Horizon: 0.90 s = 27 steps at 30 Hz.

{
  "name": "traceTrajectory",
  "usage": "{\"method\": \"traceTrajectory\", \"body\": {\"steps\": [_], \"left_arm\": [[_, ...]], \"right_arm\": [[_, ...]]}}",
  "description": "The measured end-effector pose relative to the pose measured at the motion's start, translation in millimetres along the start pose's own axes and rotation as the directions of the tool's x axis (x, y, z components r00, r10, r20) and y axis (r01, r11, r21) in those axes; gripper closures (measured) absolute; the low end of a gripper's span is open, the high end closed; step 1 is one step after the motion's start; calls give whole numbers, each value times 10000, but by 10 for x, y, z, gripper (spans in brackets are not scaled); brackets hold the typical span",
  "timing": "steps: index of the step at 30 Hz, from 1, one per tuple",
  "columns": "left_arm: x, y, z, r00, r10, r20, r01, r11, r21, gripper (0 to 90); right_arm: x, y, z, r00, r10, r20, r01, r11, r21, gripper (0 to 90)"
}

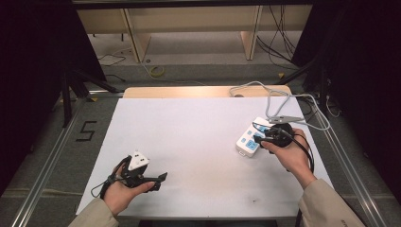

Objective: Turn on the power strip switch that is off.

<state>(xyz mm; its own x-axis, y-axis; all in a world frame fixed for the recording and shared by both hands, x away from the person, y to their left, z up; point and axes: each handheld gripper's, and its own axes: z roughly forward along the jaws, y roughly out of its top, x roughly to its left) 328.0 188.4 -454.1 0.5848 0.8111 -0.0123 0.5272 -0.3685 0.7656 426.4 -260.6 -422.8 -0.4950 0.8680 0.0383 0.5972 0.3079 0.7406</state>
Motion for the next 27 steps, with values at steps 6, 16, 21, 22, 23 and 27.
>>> {"method": "traceTrajectory", "body": {"steps": [6,16,21,22,23,27], "left_arm": [[2,-1,-4,10000,-6,-17,6,10000,0,163],[0,-1,-11,10000,-60,-49,59,9999,-117,163],[-4,1,-14,10000,14,-25,-14,10000,-92,163],[-4,1,-15,10000,32,-43,-32,9999,-111,163],[-8,1,-13,10000,-12,-48,11,9998,-180,163],[-7,0,-19,10000,12,-54,-13,9999,-135,163]], "right_arm": [[54,-98,-97,9989,-359,-289,342,9978,-568,413],[72,-268,-219,9981,-263,-558,208,9951,-964,350],[73,-387,-283,9979,-183,-614,111,9932,-1157,335],[71,-412,-296,9978,-209,-631,134,9931,-1166,332],[71,-441,-314,9976,-190,-664,110,9929,-1183,331],[65,-532,-373,9974,-157,-701,68,9920,-1258,326]]}}
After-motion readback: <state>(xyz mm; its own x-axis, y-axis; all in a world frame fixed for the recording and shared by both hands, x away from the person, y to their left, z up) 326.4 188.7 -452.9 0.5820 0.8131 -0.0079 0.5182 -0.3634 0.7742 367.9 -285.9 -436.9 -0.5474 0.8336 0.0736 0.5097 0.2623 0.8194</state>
